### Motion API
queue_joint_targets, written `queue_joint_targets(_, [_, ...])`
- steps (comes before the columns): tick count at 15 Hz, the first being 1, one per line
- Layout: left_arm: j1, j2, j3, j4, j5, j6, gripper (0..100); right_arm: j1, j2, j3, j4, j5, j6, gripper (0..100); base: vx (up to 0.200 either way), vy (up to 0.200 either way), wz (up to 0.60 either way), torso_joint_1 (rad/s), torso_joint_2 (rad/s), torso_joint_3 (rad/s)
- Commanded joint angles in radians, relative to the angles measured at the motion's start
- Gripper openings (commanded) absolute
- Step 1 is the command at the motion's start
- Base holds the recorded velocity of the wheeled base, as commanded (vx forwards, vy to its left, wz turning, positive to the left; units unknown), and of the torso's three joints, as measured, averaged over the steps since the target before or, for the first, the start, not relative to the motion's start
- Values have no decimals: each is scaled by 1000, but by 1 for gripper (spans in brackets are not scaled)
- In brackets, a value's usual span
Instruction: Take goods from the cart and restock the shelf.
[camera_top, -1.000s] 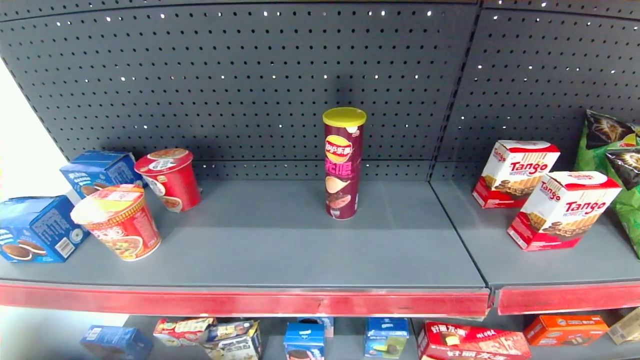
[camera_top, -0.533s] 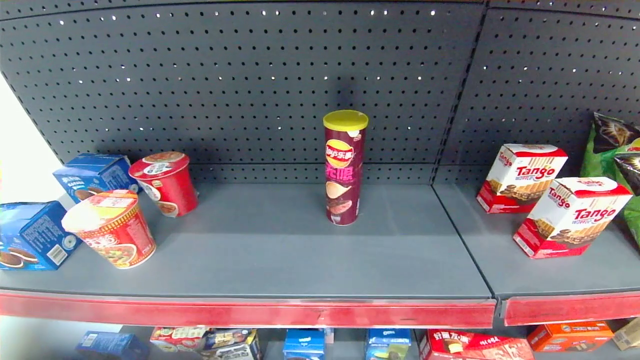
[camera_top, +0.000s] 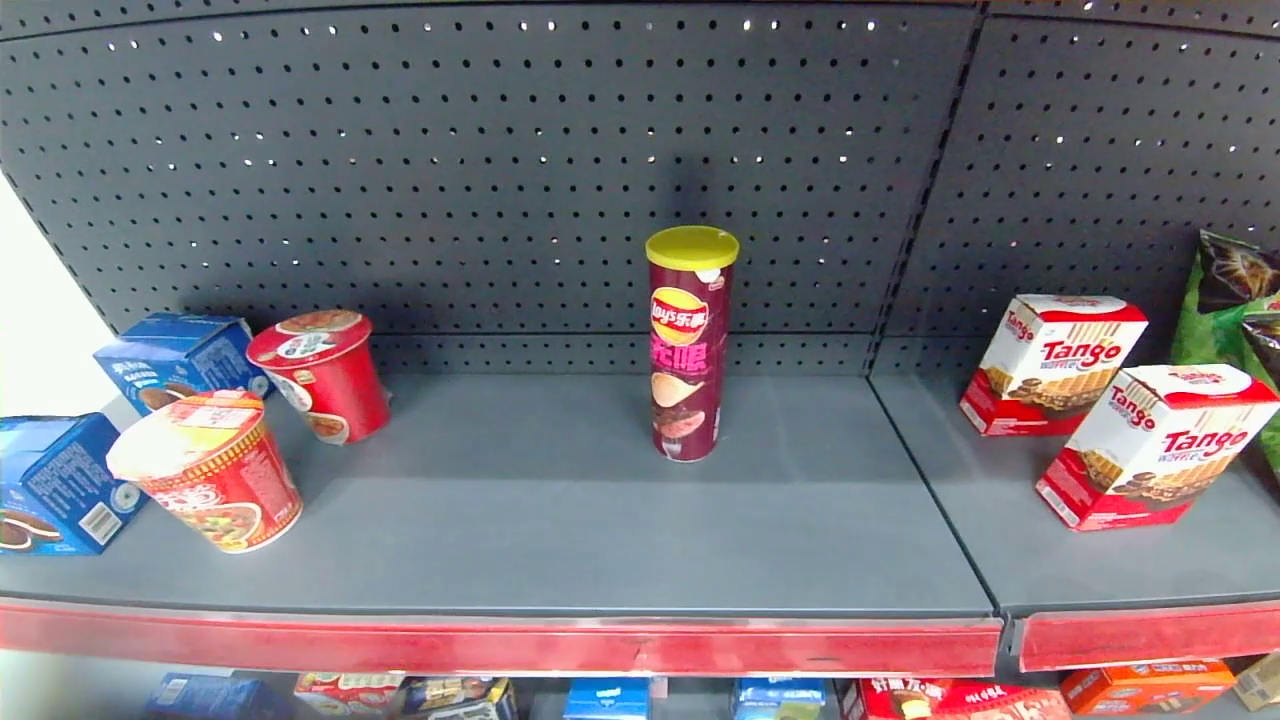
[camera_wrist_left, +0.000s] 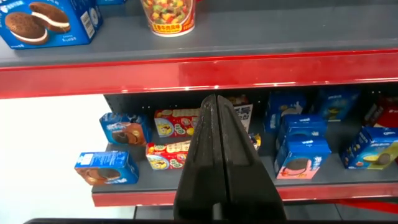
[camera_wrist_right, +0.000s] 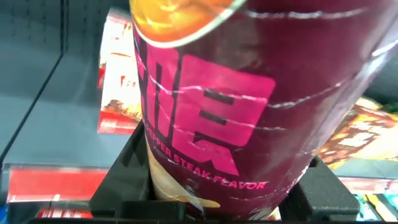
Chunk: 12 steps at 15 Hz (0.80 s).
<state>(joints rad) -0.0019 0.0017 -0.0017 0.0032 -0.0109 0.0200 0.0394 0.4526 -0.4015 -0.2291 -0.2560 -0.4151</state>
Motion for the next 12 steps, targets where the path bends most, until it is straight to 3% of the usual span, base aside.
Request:
queue_joint_targets(1, [0,1,0,0,0,-2,0,1,-5,1,4,0,-1,0,0,0,0,0,0,0])
queue_joint_targets(10, [0,1,-1,1,0,-5,0,1,-12,3,4,0,-1,0,0,0,0,0,0,0])
queue_joint_targets(11, [0,1,-3,-2,-6,6,0,-1,-14,1,4,0,-1,0,0,0,0,0,0,0])
queue_joint_targets(12, [-4,26,-63,-8,-40,26,0,-3,-12,-2,2,0,-1,0,0,0,0,0,0,0])
